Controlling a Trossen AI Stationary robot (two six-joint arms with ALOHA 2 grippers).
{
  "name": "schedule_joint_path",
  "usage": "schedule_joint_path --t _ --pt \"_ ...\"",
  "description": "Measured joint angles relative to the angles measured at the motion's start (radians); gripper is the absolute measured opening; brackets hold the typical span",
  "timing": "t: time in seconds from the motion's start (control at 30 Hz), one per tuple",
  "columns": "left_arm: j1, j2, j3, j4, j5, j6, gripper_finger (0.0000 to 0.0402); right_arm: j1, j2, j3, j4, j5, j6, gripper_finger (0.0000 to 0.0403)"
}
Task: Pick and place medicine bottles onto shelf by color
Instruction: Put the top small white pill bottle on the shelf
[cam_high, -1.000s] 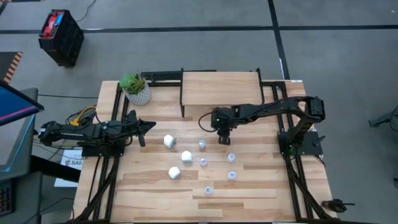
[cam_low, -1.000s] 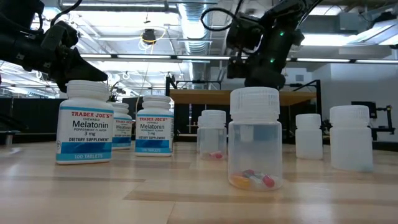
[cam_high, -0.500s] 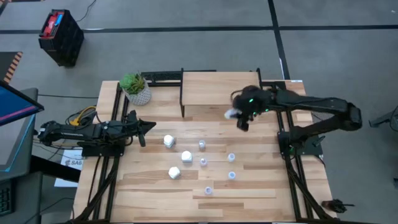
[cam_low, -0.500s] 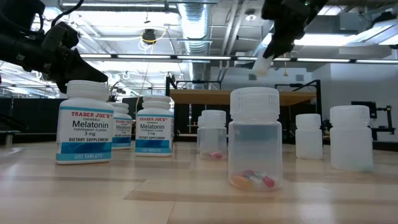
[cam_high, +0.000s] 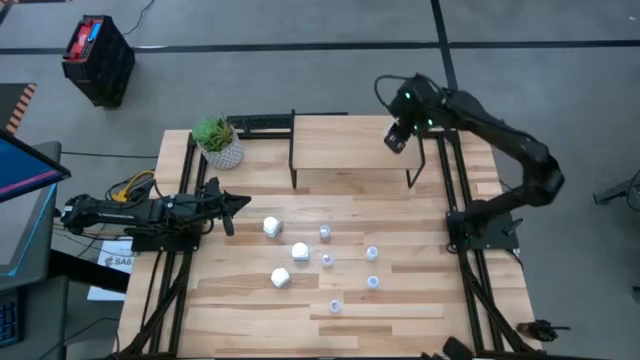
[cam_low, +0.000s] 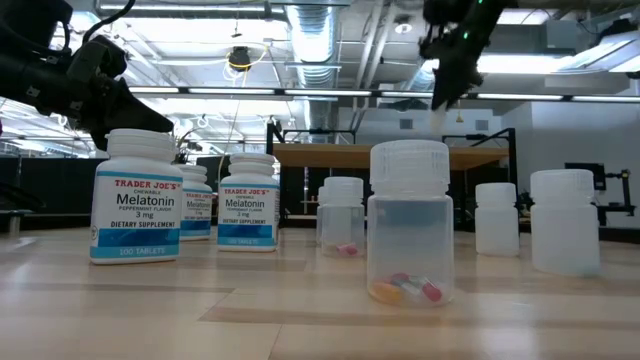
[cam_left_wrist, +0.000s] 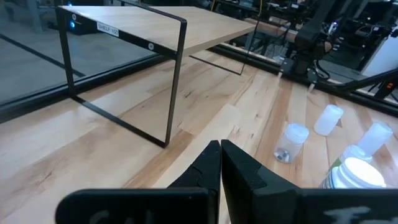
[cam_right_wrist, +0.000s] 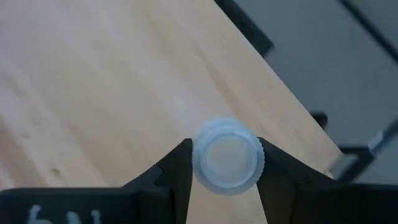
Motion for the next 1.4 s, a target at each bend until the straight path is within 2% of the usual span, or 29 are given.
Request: schedule_joint_path --t 0.23,0.47,0.77,1.4 --pt "0.000 0.000 0.000 0.003 0.000 0.019 0.0000 -0.056 0.102 0.022 -0.026 -0.009 -0.048 0.0164" --pt "0.000 0.000 0.000 0.004 0.000 0.019 0.0000 -0.092 0.145 0.044 -0.010 -0.008 -0.080 0.0157" --pt "0.000 0.000 0.000 0.004 0.000 0.019 0.0000 -0.130 0.152 0.053 -0.007 -0.008 -0.071 0.0175" --pt "0.000 0.000 0.000 0.001 0.000 0.018 0.0000 -0.129 0.152 0.053 -0.005 -0.008 -0.043 0.0217"
